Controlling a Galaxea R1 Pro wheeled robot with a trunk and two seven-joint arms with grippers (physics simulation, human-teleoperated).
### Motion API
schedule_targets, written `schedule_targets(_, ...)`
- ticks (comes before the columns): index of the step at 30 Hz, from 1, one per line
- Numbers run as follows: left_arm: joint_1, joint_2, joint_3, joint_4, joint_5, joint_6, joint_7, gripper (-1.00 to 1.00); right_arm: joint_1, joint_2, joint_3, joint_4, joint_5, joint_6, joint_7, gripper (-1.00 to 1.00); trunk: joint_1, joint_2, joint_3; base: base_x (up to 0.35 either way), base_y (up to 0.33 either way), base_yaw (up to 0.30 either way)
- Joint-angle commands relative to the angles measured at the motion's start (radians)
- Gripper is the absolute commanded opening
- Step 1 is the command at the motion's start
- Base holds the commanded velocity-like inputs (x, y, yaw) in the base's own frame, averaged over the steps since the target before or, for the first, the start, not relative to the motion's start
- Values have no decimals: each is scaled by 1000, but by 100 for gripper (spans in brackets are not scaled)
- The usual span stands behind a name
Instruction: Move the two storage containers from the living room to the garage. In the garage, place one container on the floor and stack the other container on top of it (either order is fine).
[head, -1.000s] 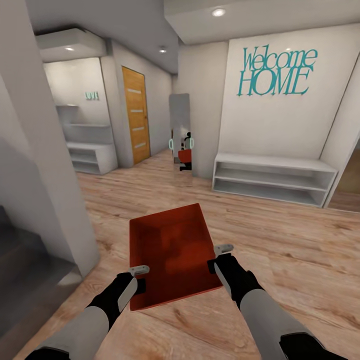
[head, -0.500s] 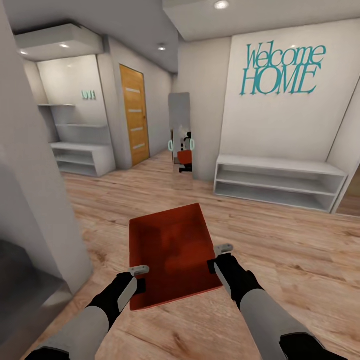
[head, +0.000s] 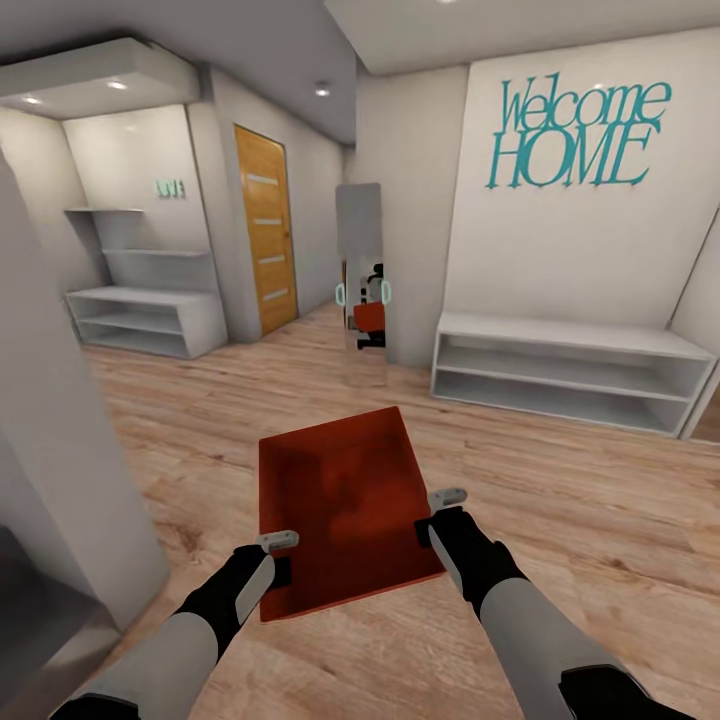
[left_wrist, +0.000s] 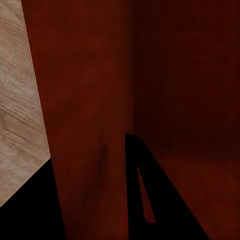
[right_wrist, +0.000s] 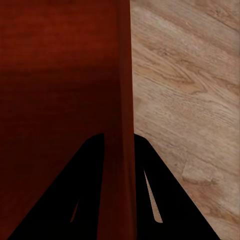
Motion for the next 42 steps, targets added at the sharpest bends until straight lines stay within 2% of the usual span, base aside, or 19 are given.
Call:
schedule_targets(1, 1, 5, 8, 0, 8, 0, 0, -100, -1, -1, -4, -2, -93, -5, 21, -100, 0, 0, 0, 336, 0, 0)
schedule_targets(27, 1, 5, 8, 1, 8, 0, 0, -100, -2, -1, -4, -5, -93, -5, 20, -100, 0, 0, 0, 336, 0, 3)
schedule_targets(42, 1, 5, 8, 1, 8, 0, 0, -100, -1, -1, -4, -5, -92, -5, 19, -100, 0, 0, 0, 336, 0, 236)
